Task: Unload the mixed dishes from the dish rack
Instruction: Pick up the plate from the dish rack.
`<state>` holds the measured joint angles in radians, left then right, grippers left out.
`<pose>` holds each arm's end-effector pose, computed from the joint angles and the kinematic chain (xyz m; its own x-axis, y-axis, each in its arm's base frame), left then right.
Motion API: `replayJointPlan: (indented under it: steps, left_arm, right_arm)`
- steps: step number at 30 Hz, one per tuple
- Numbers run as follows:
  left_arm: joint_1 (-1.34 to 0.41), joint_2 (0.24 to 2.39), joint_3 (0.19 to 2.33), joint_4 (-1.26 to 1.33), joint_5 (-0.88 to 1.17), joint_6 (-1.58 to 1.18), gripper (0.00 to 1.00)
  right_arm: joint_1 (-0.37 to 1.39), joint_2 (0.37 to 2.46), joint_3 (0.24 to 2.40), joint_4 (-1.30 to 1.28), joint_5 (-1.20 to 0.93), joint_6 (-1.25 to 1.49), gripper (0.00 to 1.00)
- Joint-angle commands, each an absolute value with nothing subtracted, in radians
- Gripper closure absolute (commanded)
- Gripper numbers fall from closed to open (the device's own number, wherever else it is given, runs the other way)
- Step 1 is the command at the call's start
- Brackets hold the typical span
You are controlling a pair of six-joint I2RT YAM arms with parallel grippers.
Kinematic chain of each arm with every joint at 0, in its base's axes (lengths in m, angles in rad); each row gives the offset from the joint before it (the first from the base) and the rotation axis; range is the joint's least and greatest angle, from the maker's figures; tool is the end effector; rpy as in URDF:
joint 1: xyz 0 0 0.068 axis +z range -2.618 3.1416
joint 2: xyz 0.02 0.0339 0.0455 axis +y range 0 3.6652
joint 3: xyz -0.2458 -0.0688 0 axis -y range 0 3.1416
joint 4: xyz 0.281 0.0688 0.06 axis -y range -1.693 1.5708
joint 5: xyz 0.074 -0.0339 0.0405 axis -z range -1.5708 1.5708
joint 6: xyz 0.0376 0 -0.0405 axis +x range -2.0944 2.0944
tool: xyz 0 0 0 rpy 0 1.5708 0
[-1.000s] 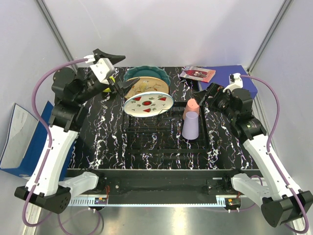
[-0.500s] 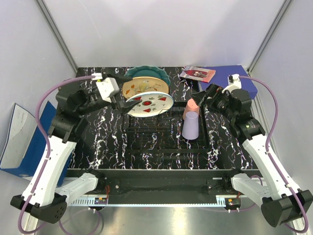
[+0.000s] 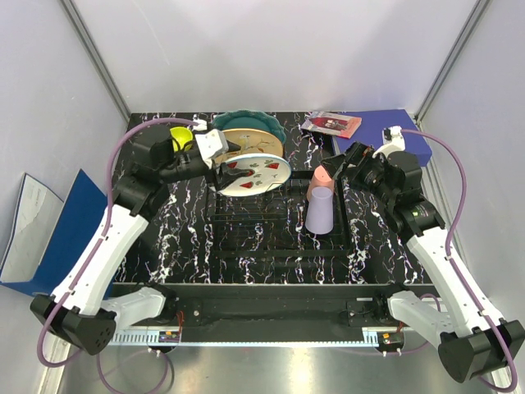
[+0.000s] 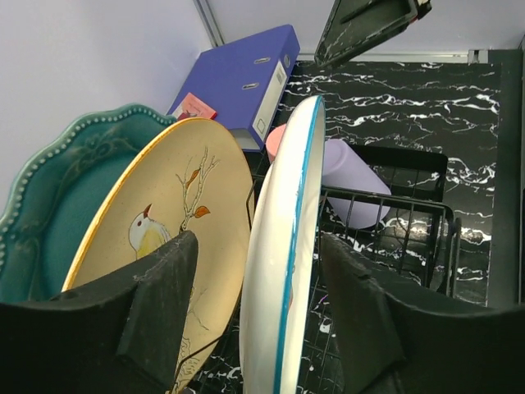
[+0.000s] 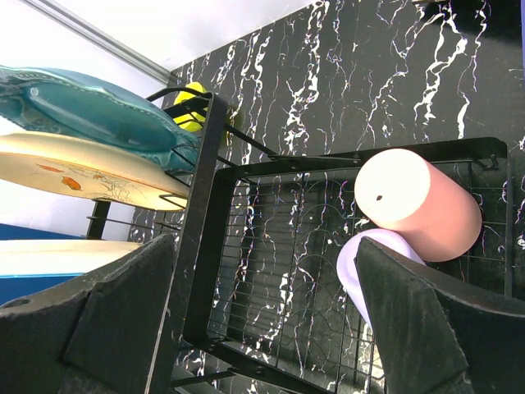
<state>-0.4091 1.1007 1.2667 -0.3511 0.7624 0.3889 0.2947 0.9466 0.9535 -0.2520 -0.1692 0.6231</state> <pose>0.2423 -0.1334 0.4196 0.1890 0.2169 -0.9577 0.9065 0.3363 0.2551 0.2514 0.0829 0.3479 -0.4469 0.4655 -0.7640 -0.2239 0.7686 0.5993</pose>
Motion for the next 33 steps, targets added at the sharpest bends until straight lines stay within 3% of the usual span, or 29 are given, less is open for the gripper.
replayJointPlan:
  steps: [1,4,7,8,10,24,33]
  left_arm:
    - [-0.422,1.114,1.256,-0.322,0.756,0.414,0.41]
    - [-0.426,1.130,1.255,-0.322,0.746,0.420,0.50]
    - [-0.433,1.141,1.258,-0.321,0.736,0.420,0.74]
    - [-0.434,1.141,1.258,-0.324,0.730,0.420,0.90]
    - [-0.439,1.143,1.261,-0.325,0.718,0.419,1.00]
    - [-0.456,1.071,1.311,-0.278,0.591,0.416,1.00]
    - [-0.456,1.097,1.483,-0.273,0.568,0.471,1.00]
  right_arm:
    - [0.304,0.922,0.948,-0.215,-0.161,0.612,0.00]
    - [0.302,0.920,0.943,-0.215,-0.160,0.611,0.00]
    - [0.302,0.917,0.940,-0.213,-0.156,0.612,0.00]
    - [0.302,0.916,0.939,-0.215,-0.158,0.612,0.00]
    - [0.304,0.914,0.937,-0.213,-0.158,0.612,0.00]
    - [0.302,0.919,0.937,-0.207,-0.173,0.632,0.00]
    - [0.302,0.933,0.948,-0.204,-0.183,0.638,0.00]
